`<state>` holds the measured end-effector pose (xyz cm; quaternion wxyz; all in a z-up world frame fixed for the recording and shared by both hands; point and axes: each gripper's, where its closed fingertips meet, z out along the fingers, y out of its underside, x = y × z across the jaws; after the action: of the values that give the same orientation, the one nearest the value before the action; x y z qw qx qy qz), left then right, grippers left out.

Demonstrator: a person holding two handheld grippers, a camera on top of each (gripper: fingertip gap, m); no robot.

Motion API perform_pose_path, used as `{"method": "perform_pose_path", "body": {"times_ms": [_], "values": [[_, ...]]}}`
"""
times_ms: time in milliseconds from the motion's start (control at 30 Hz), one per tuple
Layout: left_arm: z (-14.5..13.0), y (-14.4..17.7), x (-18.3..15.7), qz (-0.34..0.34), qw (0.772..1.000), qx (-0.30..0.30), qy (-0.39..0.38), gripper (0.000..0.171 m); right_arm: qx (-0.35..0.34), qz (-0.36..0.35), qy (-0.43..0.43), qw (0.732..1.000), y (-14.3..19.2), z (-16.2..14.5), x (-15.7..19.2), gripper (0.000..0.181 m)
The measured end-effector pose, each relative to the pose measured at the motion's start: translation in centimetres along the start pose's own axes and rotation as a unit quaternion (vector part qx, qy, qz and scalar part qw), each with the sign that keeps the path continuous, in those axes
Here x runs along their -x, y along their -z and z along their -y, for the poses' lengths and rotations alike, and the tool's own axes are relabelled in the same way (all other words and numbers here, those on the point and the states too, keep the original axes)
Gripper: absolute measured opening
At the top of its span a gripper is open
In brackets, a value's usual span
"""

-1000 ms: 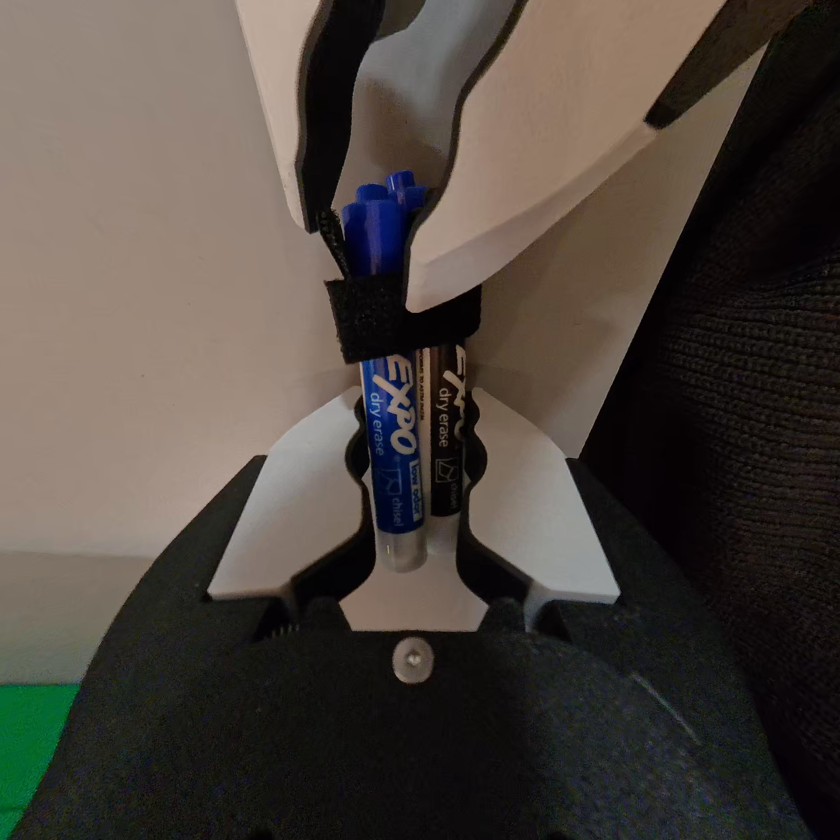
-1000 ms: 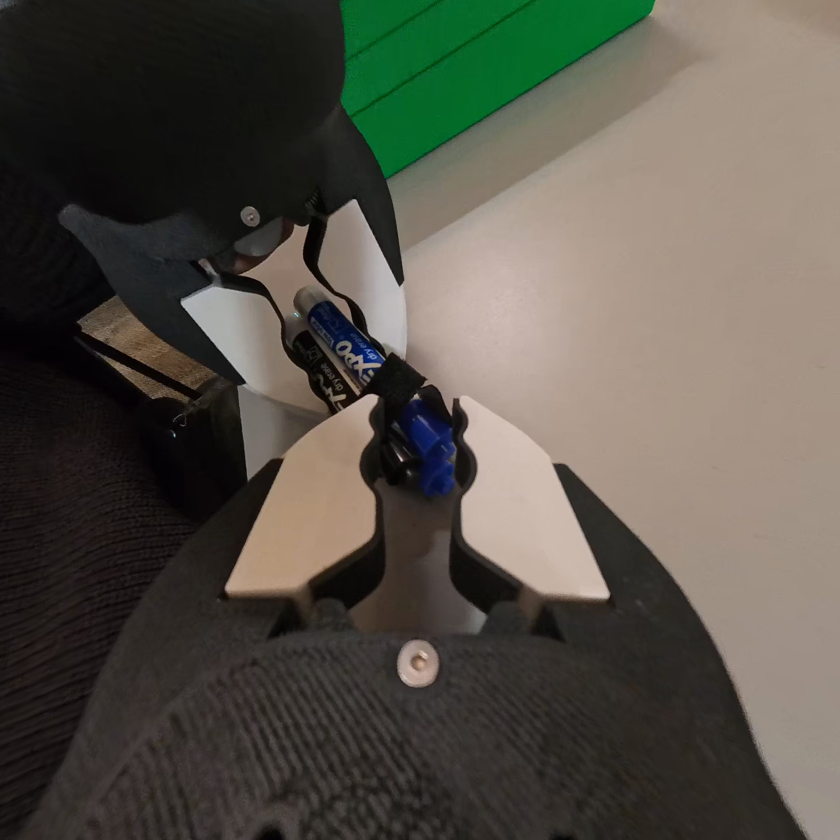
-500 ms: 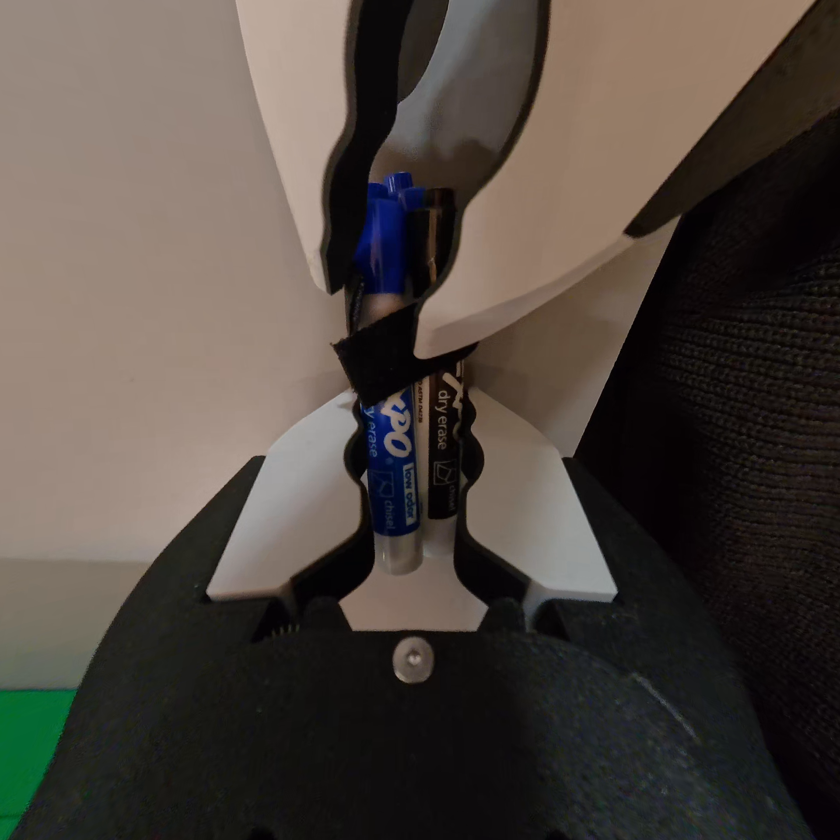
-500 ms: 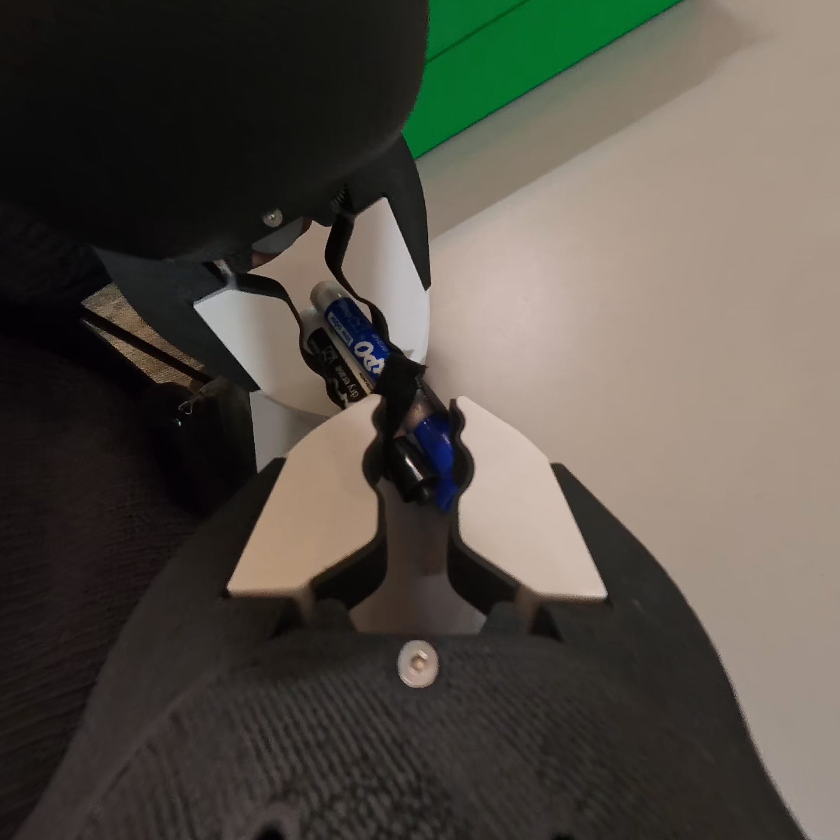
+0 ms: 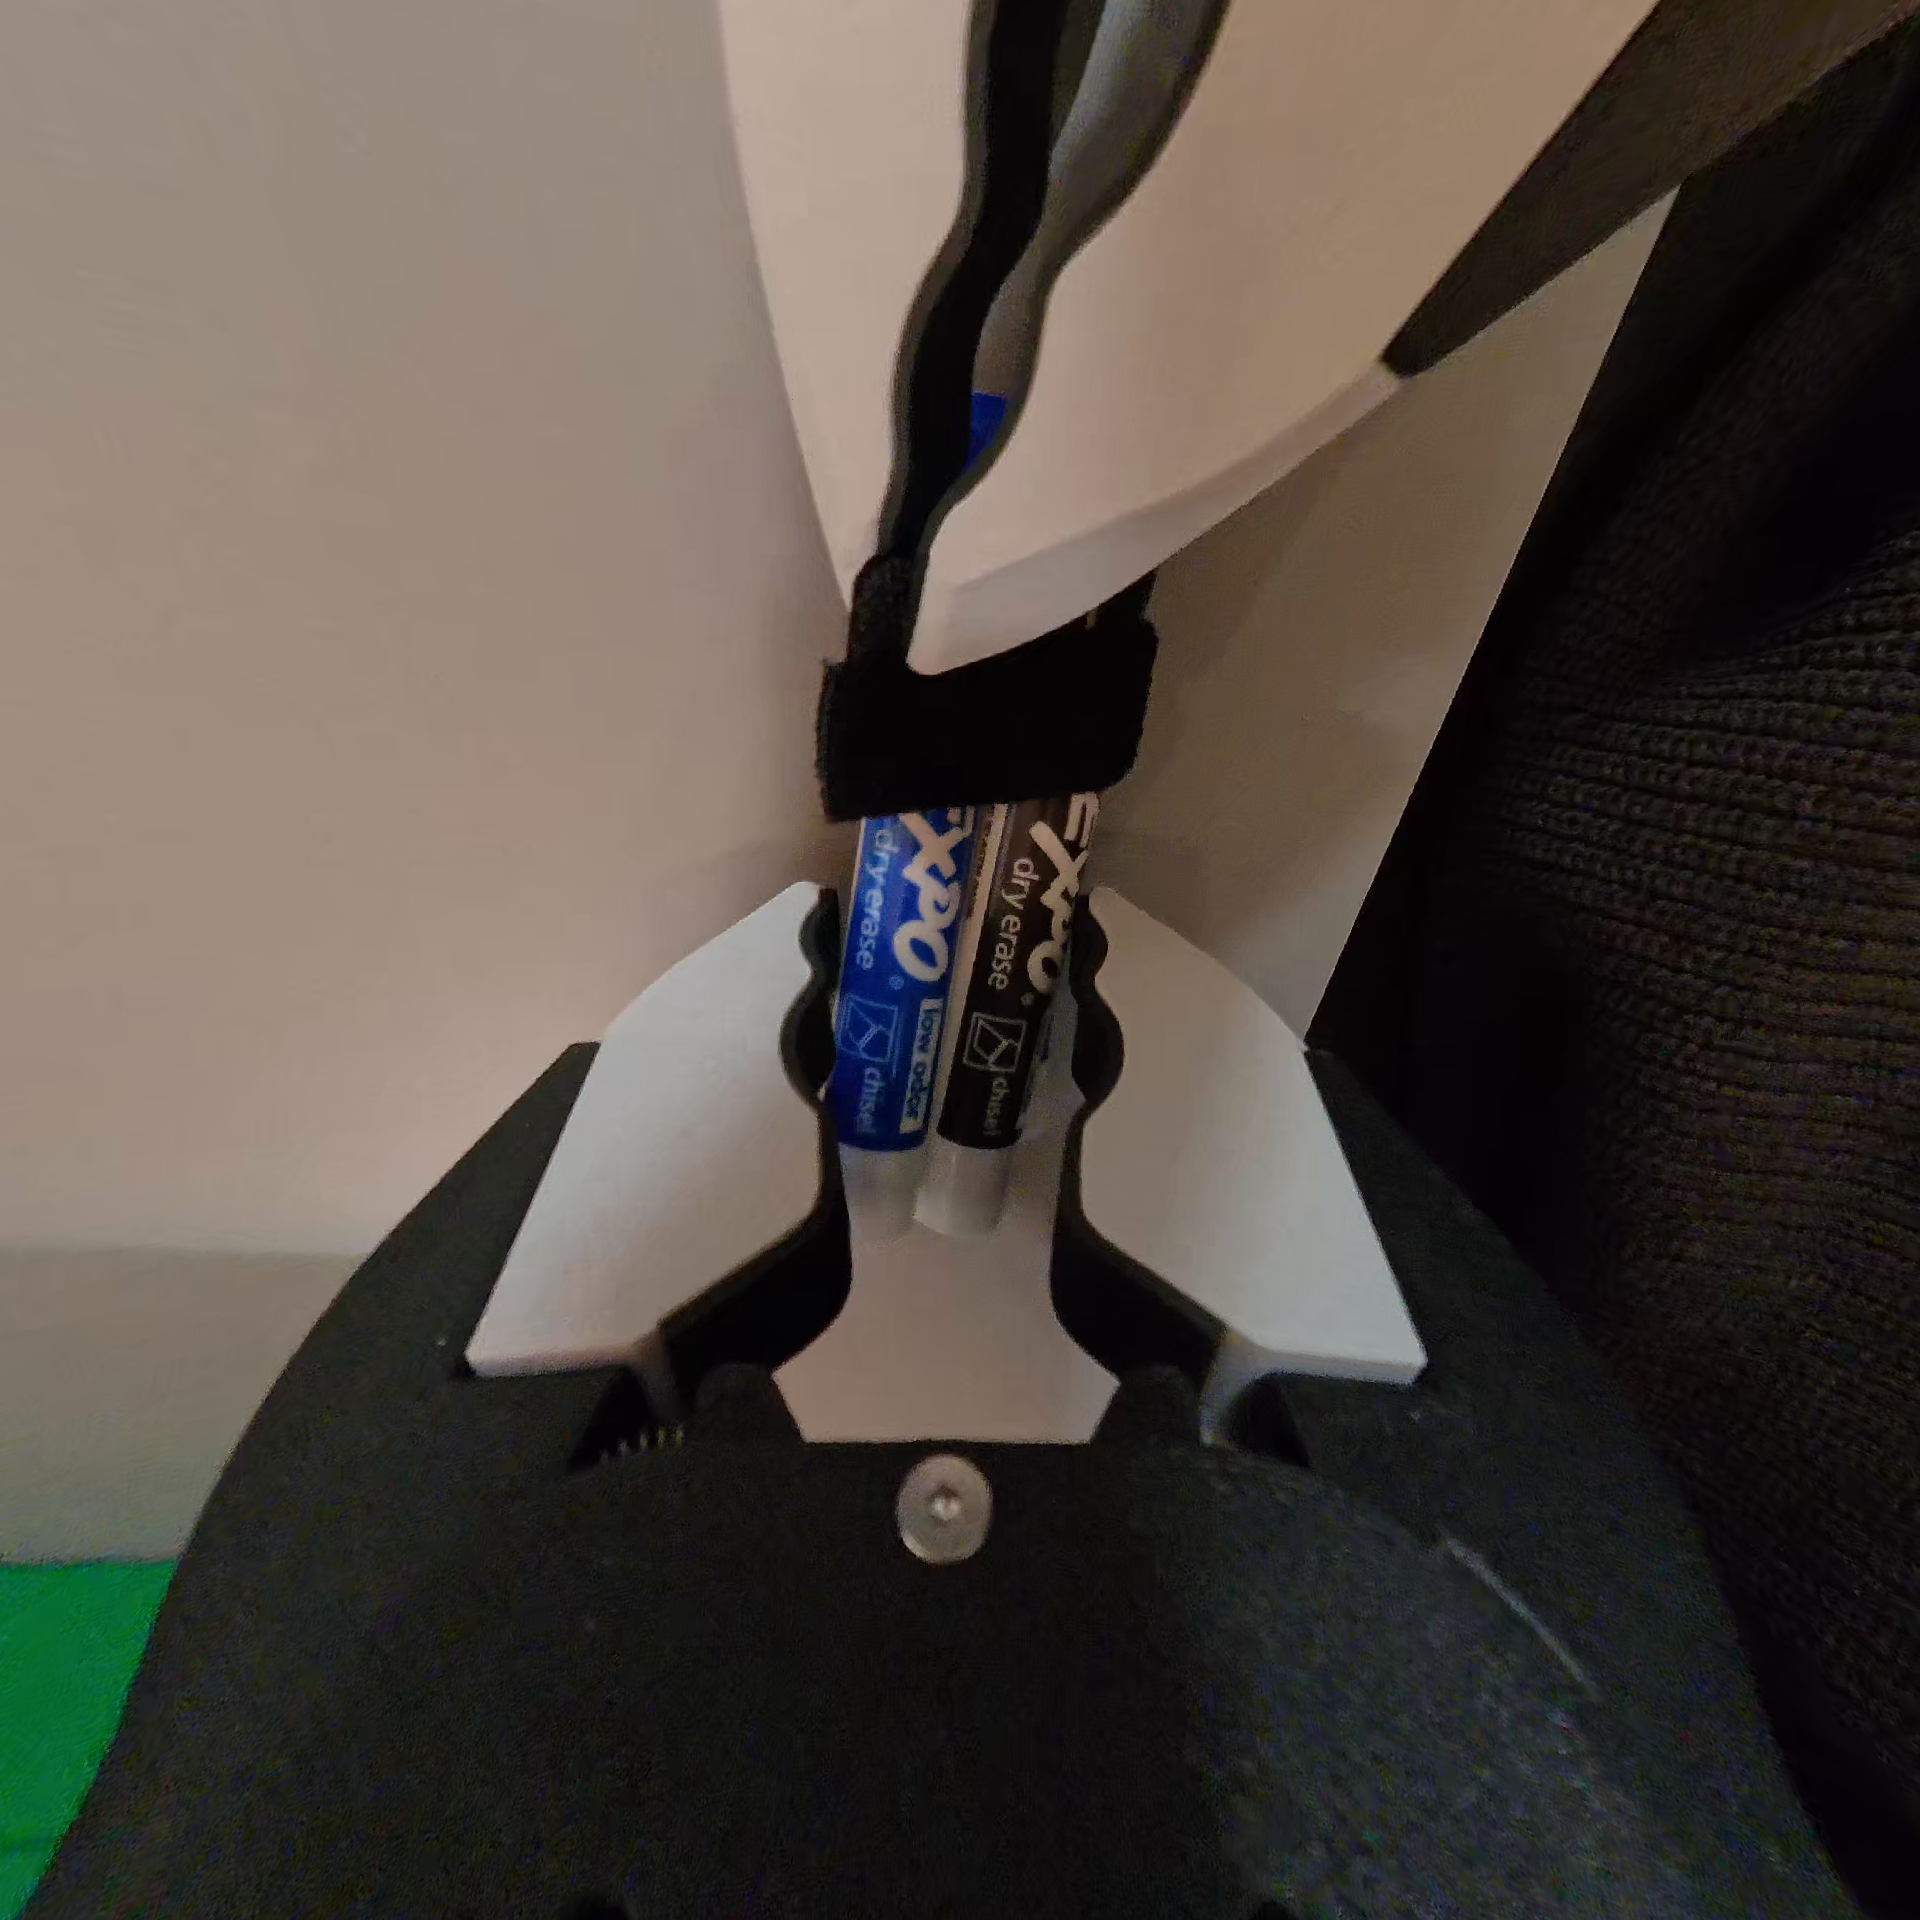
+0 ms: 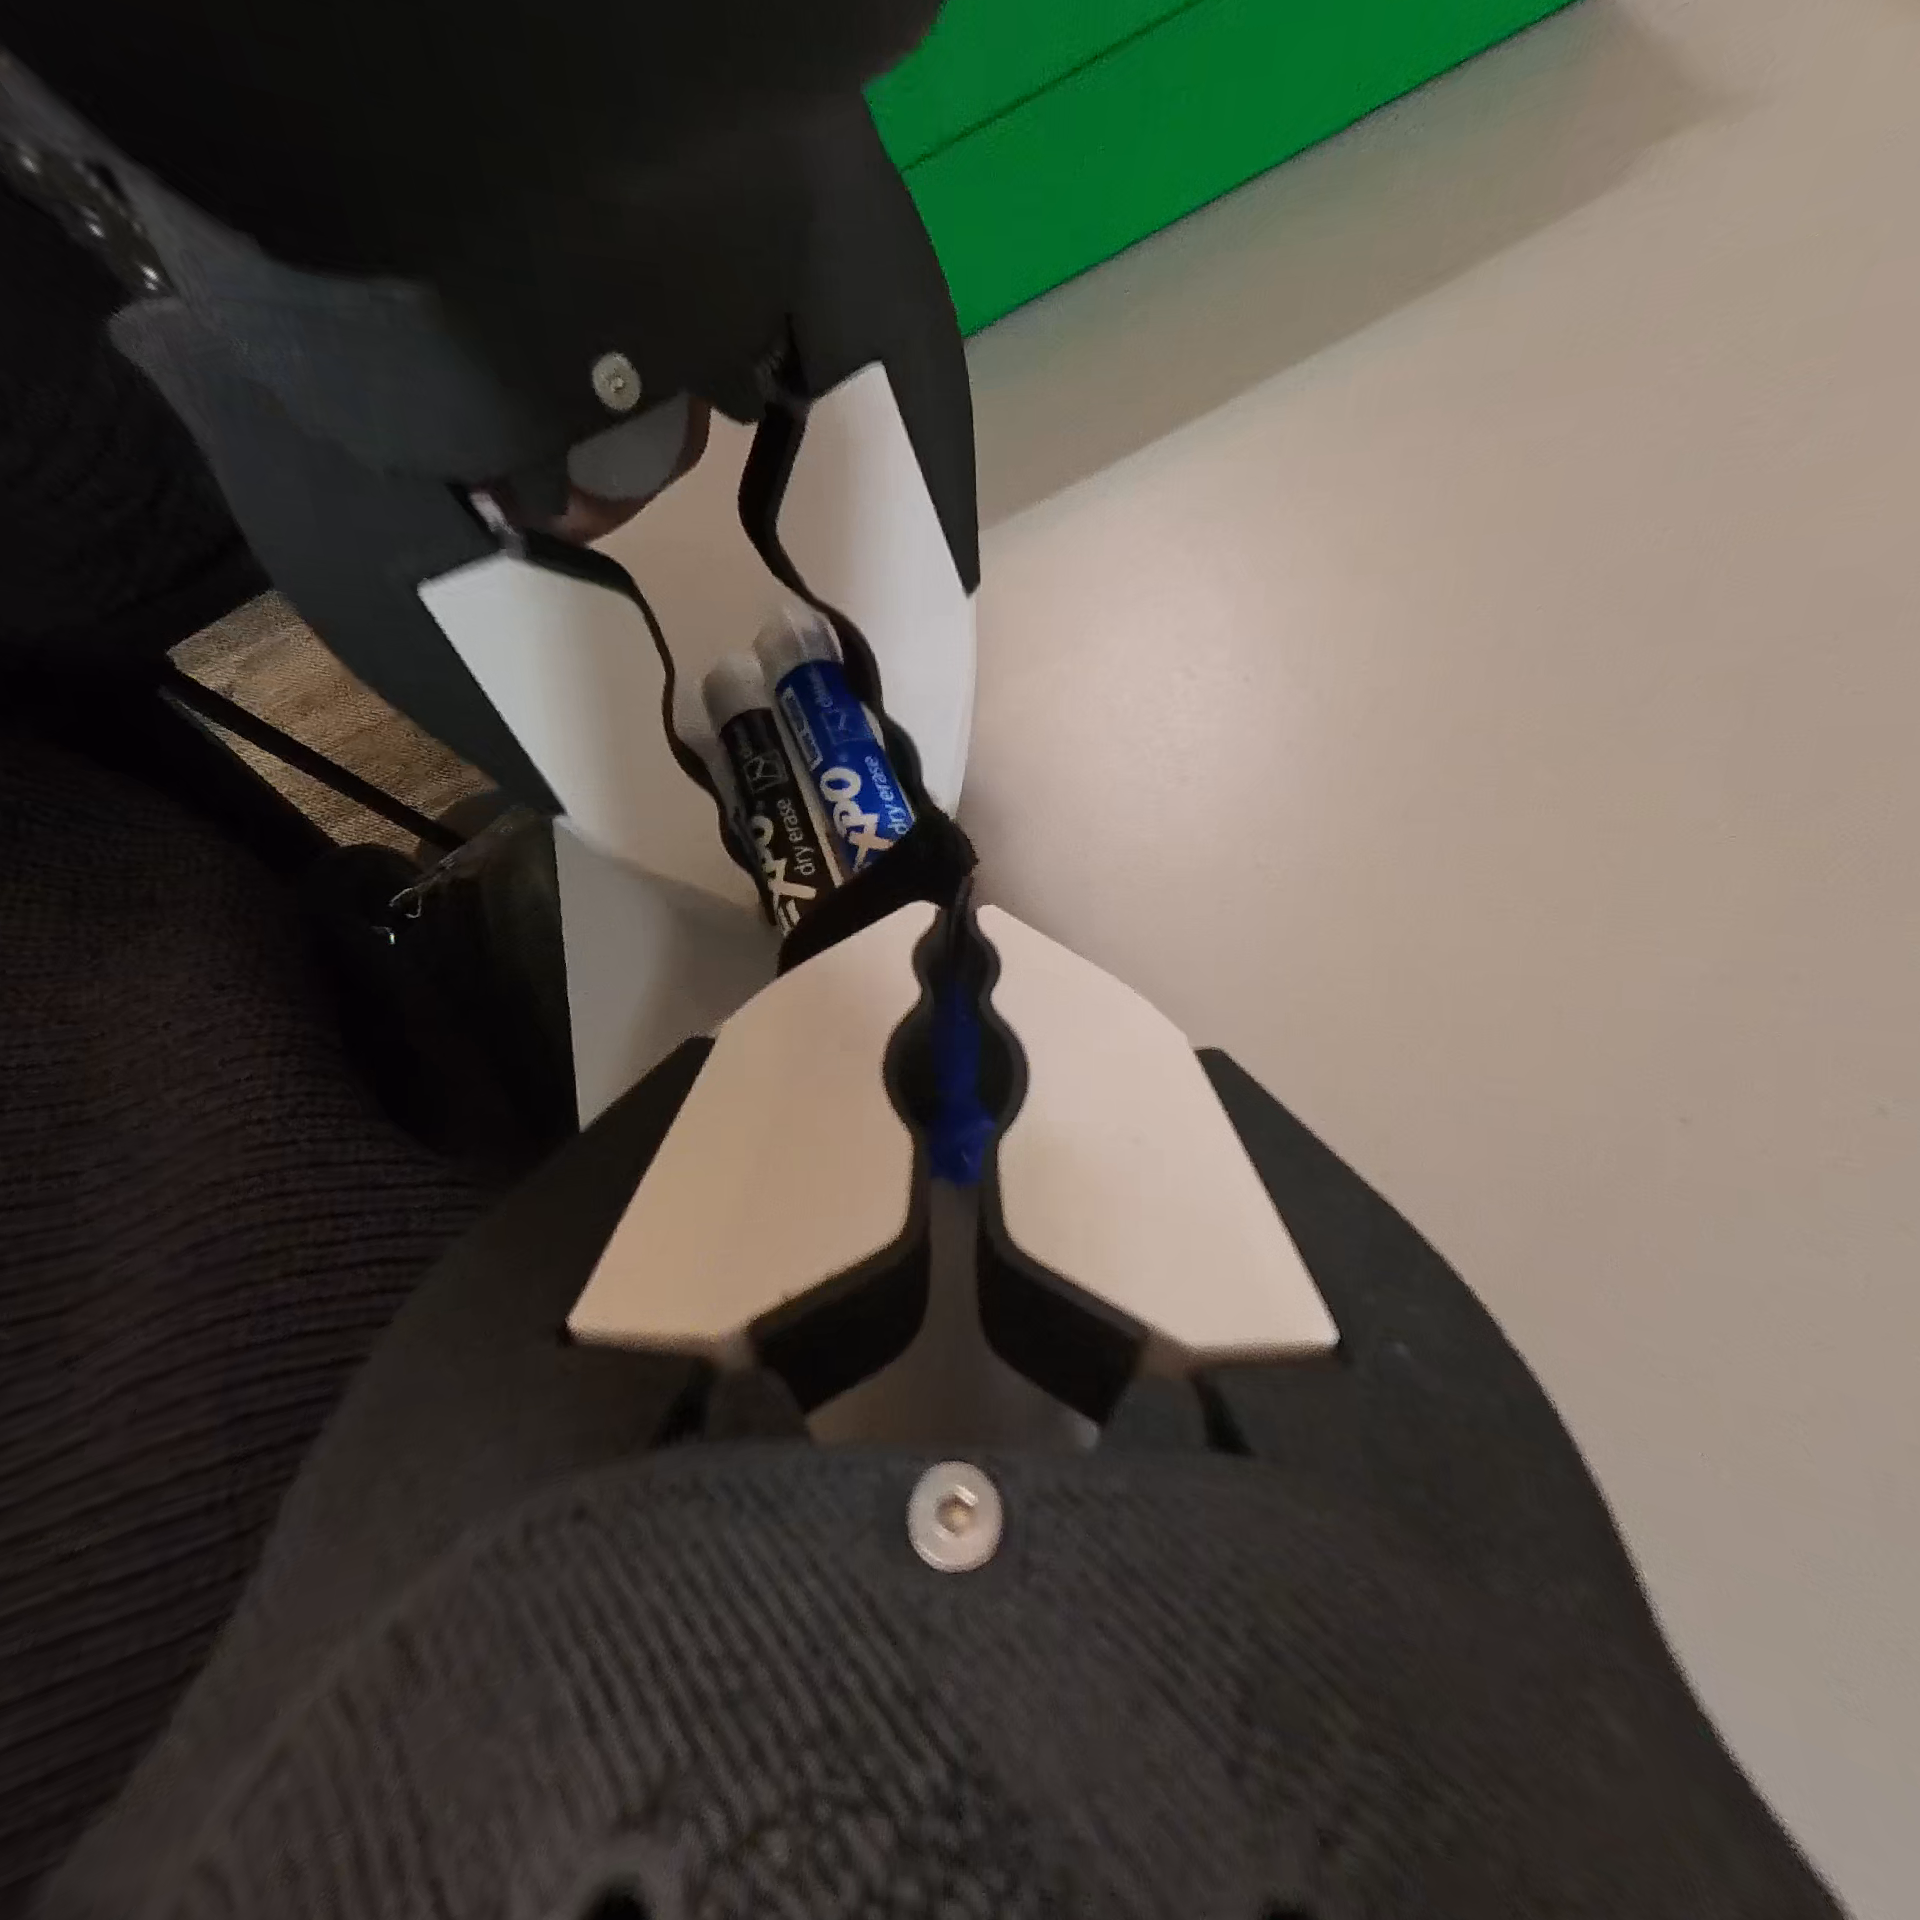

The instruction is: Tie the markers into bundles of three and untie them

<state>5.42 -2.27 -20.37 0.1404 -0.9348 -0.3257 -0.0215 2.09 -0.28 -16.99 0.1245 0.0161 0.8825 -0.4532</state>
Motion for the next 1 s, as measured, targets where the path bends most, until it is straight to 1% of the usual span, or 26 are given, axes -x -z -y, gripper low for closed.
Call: {"method": "perform_pose_path", "body": {"times_ms": [133,333,500,600,667,700,767,833,1000], "values": [[0.3,0.7,0.2,-0.018,0.999,-0.029,0.014,0.043,-0.008,-0.003,0.002,1.0,0.3,0.3,-0.1,0.002],[0.6,1.3,0.9,-0.005,0.999,-0.051,0.018,0.043,-0.012,0.0,-0.021,1.0,0.5,0.2,-0.5,0.002],[1.0,2.2,0.9,-0.023,0.996,-0.079,0.027,0.038,-0.012,0.0,-0.03,0.999,0.6,0.1,-0.6,0.002],[1.7,3.2,1.6,-0.021,0.992,-0.115,0.044,0.027,-0.011,0.001,-0.034,0.999,0.5,-0.1,-0.7,0.002],[2.7,3.6,1.3,-0.046,0.986,-0.15,0.062,0.021,-0.013,0.004,-0.039,0.999,0.5,-0.1,-0.6,0.002],[3.2,3.6,1.1,-0.062,0.982,-0.163,0.071,0.021,-0.013,0.006,-0.041,0.999,0.5,0.0,-0.6,0.002],[3.6,3.1,0.9,-0.072,0.98,-0.169,0.08,0.023,-0.013,0.008,-0.043,0.999,0.5,0.0,-0.5,0.002],[3.7,2.4,1.3,-0.056,0.981,-0.164,0.083,0.027,-0.013,0.009,-0.043,0.999,0.5,0.0,-0.5,0.002],[4.1,1.7,1.4,-0.052,0.981,-0.166,0.092,0.027,-0.013,0.01,-0.046,0.999,0.6,-0.2,-0.5,0.002]]}}
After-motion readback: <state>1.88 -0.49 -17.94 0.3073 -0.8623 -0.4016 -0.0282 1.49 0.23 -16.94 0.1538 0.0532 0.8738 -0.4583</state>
